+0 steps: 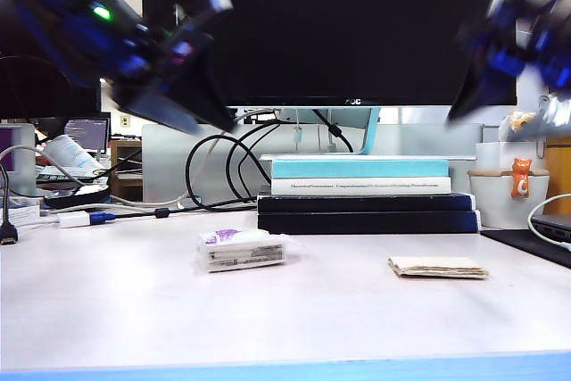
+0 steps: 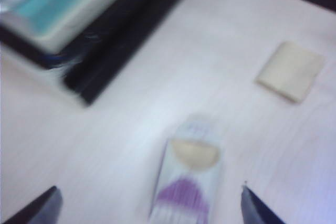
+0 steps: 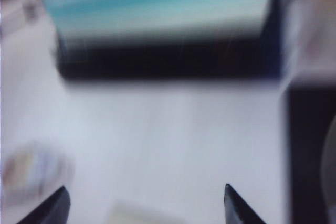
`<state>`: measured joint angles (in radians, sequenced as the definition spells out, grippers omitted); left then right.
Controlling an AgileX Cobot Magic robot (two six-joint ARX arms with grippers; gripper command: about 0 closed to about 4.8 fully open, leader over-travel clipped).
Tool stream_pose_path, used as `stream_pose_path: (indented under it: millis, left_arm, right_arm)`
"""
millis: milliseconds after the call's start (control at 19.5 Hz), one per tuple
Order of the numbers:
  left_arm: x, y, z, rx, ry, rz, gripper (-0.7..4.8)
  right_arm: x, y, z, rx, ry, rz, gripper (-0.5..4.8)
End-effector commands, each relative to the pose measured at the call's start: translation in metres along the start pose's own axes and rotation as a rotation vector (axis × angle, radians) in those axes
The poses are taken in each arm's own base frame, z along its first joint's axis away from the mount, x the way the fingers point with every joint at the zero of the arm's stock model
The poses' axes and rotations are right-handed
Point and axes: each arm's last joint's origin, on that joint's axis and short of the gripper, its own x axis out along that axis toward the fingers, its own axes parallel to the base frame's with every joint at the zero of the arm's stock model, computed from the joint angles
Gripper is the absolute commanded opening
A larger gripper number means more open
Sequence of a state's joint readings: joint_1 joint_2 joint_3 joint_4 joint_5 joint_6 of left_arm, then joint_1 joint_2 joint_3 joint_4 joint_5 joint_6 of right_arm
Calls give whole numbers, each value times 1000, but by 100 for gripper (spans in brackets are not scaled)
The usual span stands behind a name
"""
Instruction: Pick up a packet of tissues from the table with the left hand, then take a tissue from it with the right hand.
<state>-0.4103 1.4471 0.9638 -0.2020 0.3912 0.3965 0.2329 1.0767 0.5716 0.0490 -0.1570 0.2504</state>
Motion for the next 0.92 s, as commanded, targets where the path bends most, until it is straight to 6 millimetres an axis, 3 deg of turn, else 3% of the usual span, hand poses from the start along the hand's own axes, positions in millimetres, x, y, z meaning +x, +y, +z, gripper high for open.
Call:
stream_pose_path:
  millis: [51,256,410,512,563,666,820,922]
  left_arm:
    - [-37,9,-13,-42,-80,124,479]
    - [-86,25,-42,-109,-185,214,479]
    - [-123,32,-66,-214,-284,321,479]
    - [-135,29,-78,-240,-329,378,479]
    - [-140,19,-91,-275,-334,451,479]
    - [-140,4,-102,-292,-342,519,472]
    - [-141,-27,-114,-231,-401,655,452]
    - [-145,-47,-123,-218,-455,751,441]
  right_arm:
    - [-30,5,12,-70,-224,-62,373]
    - [-61,6,6,-125,-391,-124,363]
    - [-73,0,-16,-108,-530,-147,282]
    - [-77,-4,-30,-82,-582,-177,269]
    - [-76,-8,-46,-45,-590,-163,269]
    - [-74,-12,-58,-36,-600,-155,269]
    - [-74,-13,-65,-38,-622,-148,269]
    - [-75,-14,-69,-72,-630,-156,224]
